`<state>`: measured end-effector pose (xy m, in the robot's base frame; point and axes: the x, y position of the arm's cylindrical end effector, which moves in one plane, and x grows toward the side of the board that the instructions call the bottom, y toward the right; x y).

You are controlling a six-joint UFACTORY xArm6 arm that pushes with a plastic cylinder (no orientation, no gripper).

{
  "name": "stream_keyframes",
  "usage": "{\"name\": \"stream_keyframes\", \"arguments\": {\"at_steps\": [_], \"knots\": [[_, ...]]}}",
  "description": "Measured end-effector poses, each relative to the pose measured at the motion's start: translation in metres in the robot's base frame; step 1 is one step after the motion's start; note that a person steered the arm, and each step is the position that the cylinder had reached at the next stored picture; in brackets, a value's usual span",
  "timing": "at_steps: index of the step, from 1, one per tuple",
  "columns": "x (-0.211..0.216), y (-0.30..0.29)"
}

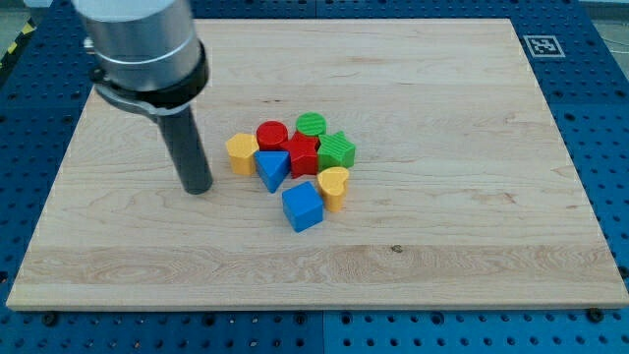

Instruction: Separate yellow hexagon from red circle and blue triangle

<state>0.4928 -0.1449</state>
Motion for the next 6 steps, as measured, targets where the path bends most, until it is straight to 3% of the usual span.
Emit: {"name": "stream_keyframes", "arguments": {"at_steps": [4,6], "knots": [[-0.021,0.037],[0.009,0.037]]}}
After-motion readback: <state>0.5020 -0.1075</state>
